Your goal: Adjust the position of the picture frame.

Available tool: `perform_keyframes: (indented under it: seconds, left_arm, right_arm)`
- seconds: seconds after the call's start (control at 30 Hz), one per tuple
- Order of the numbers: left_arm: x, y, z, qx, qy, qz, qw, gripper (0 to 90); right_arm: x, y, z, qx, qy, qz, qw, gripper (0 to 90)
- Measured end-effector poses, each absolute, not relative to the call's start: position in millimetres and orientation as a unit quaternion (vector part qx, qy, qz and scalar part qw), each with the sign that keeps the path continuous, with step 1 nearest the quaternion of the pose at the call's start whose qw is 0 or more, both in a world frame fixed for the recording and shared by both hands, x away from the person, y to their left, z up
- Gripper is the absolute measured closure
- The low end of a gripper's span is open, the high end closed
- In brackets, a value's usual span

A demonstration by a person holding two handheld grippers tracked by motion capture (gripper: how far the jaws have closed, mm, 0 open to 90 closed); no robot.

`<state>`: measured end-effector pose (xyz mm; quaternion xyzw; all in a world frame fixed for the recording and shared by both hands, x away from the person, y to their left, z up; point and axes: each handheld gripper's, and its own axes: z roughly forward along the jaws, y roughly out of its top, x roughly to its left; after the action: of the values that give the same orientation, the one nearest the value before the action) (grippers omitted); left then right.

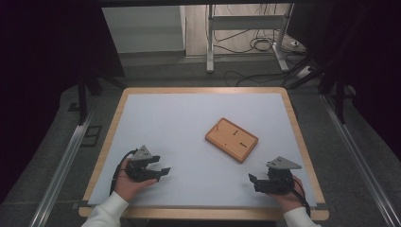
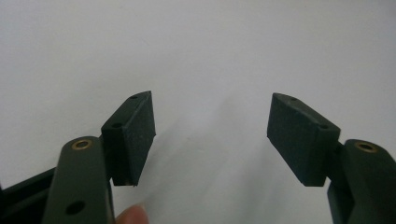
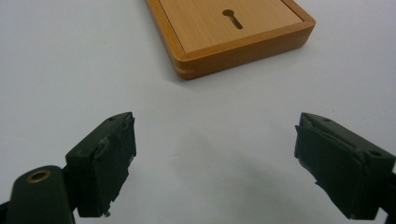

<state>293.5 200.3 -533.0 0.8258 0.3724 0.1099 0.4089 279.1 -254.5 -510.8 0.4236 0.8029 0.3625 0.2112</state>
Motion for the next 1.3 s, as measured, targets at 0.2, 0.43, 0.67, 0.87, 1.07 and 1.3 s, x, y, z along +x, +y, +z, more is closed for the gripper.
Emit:
perform_keyframes:
  seconds: [0.2,0.43,0.67,0.87,1.07,1.3]
  left_arm:
    - [296.3,197.9,-533.3,0.826,0.374,0.113,0.406,31.6]
    - [294.2,196.6,-532.1,0.826,0.371,0.113,0.408,31.5]
    - [293.6,198.6,-531.8,0.825,0.371,0.112,0.411,31.5]
    - [294.7,197.2,-532.6,0.827,0.369,0.110,0.409,31.5]
    - [294.3,198.2,-532.1,0.827,0.369,0.111,0.410,31.5]
    - [294.3,198.5,-531.9,0.828,0.367,0.111,0.409,31.4]
  right_arm:
    - [278.5,-255.5,-513.9,0.419,0.806,0.361,0.210,13.1]
    - [277.2,-252.7,-515.4,0.409,0.813,0.356,0.213,13.6]
    - [276.1,-249.0,-515.4,0.406,0.814,0.355,0.215,13.7]
    - [277.5,-249.9,-516.7,0.409,0.814,0.355,0.212,14.8]
    - [278.0,-250.2,-516.5,0.412,0.812,0.356,0.210,16.6]
    - [279.6,-250.3,-514.3,0.409,0.811,0.358,0.214,19.9]
